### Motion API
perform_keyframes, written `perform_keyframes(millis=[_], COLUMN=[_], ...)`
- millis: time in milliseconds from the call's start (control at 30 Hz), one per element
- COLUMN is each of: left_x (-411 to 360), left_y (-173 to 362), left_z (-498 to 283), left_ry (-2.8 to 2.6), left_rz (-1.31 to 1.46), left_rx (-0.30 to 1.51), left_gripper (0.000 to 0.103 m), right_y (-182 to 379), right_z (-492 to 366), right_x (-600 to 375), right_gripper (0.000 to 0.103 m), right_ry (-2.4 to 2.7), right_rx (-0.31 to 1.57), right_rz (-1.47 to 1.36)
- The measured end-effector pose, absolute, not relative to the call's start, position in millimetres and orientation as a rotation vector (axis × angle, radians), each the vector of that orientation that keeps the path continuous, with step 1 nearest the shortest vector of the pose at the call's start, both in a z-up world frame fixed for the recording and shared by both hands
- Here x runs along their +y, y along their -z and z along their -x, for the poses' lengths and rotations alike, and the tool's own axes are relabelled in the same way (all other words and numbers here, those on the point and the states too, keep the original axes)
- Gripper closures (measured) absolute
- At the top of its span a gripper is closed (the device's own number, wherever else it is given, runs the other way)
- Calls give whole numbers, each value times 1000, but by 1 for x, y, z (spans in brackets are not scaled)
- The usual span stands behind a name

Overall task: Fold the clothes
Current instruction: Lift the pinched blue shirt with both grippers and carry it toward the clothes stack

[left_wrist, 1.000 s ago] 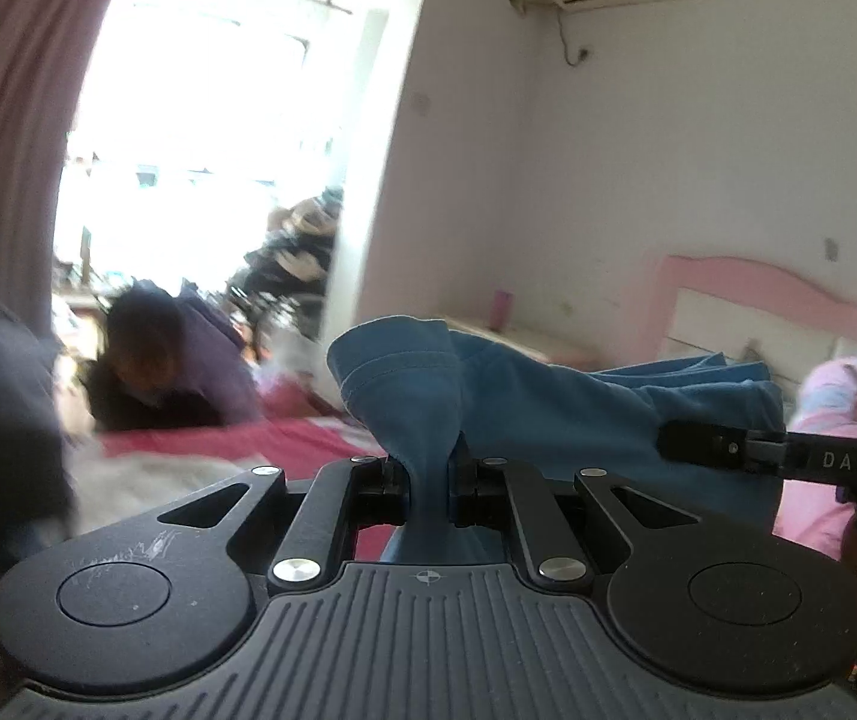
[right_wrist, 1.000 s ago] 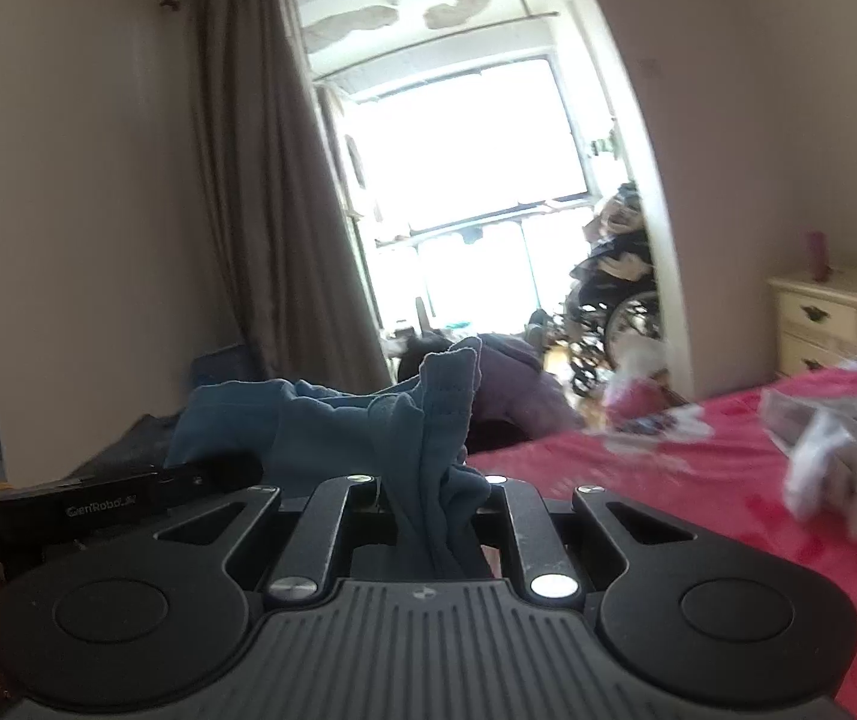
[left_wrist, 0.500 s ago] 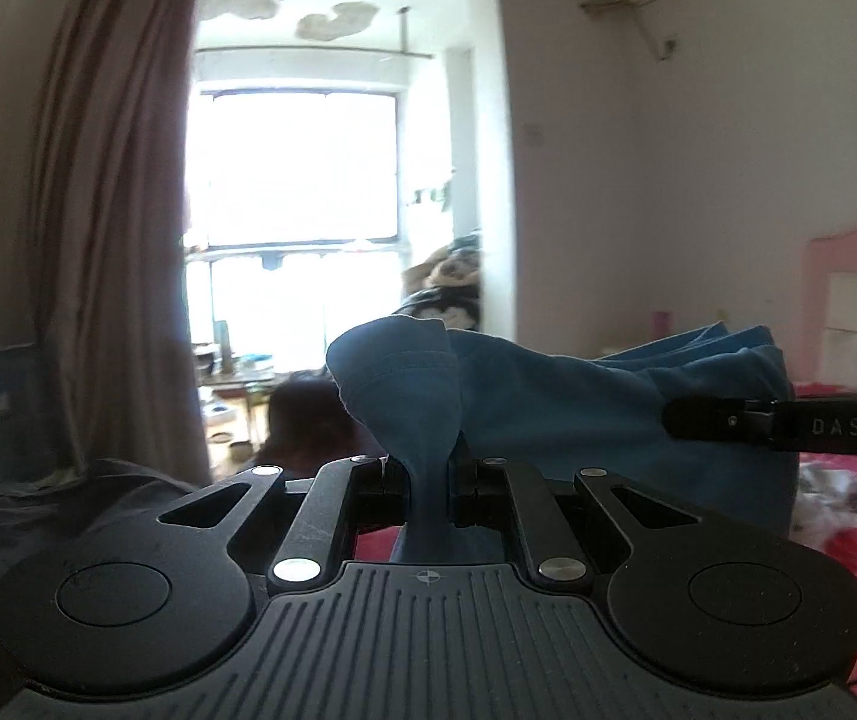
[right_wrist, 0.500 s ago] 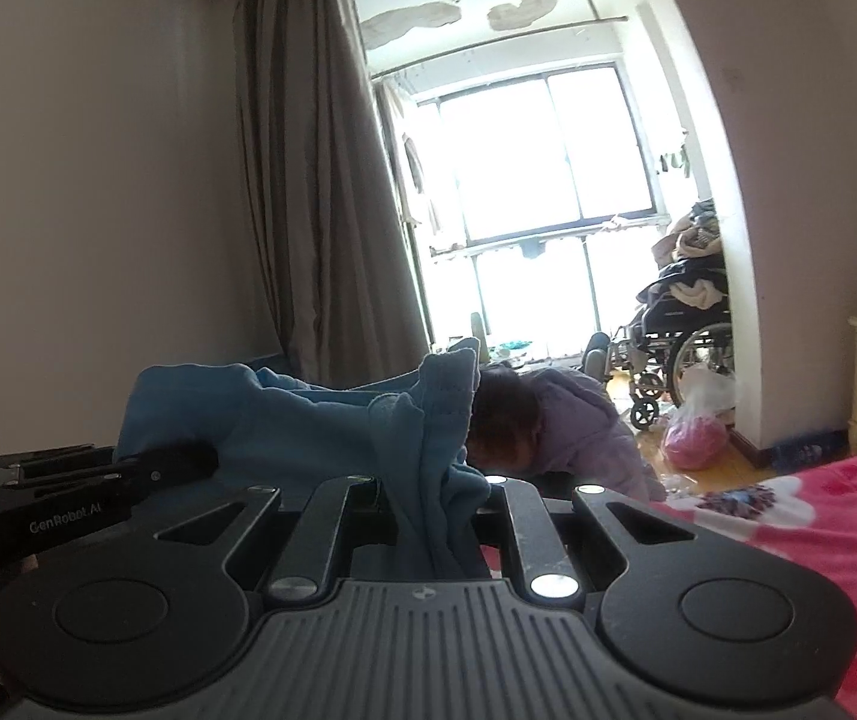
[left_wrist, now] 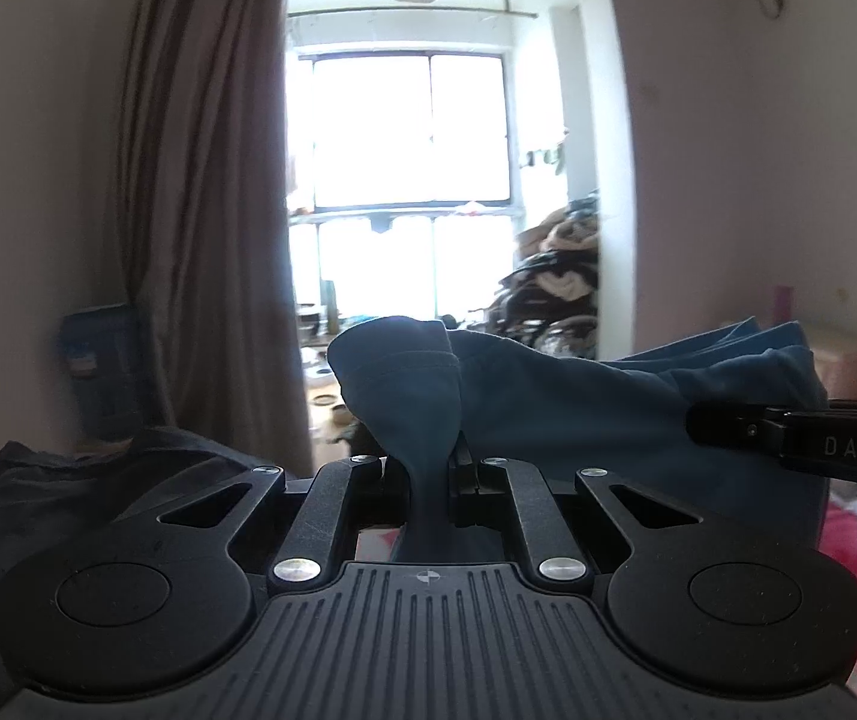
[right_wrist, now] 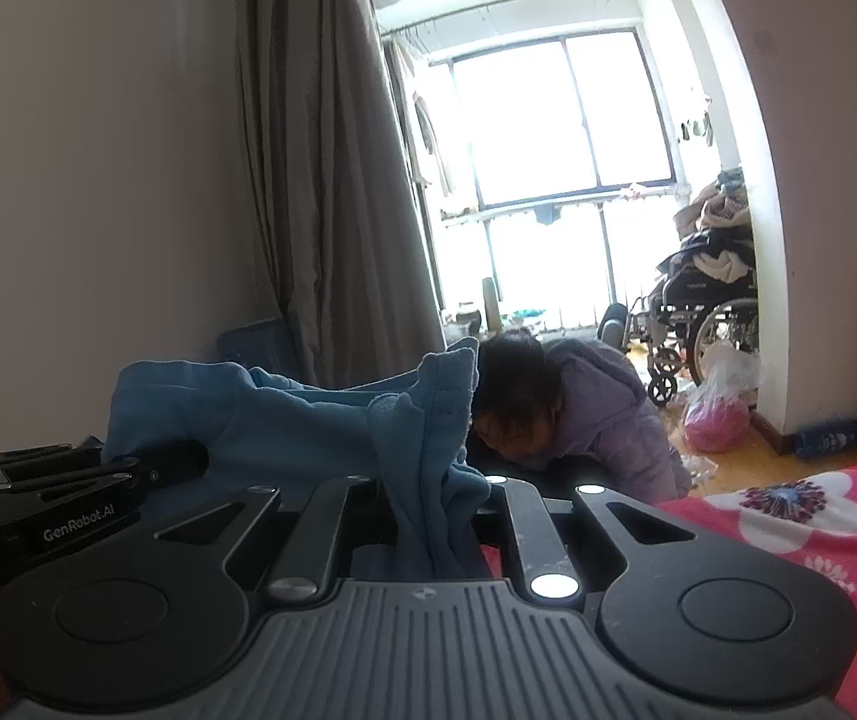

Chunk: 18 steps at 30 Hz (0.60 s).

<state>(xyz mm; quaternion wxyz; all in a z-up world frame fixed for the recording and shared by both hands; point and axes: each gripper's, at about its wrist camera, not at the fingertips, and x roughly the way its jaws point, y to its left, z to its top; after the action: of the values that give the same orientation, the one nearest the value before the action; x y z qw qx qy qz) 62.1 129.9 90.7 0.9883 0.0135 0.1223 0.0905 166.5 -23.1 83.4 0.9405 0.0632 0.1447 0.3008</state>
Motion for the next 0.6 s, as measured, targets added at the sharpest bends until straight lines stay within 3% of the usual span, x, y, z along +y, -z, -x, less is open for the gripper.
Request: perform_keyframes(millis=[600], left_x=[117], left_y=[-44], left_z=[-138], left_ry=[-467], left_rz=[-163], left_rx=[363], left_gripper=[88], right_y=[-39], right_z=[-229], right_x=[5], right_gripper=[89], right_ry=[-604], right_rx=[420], right_rz=[-75])
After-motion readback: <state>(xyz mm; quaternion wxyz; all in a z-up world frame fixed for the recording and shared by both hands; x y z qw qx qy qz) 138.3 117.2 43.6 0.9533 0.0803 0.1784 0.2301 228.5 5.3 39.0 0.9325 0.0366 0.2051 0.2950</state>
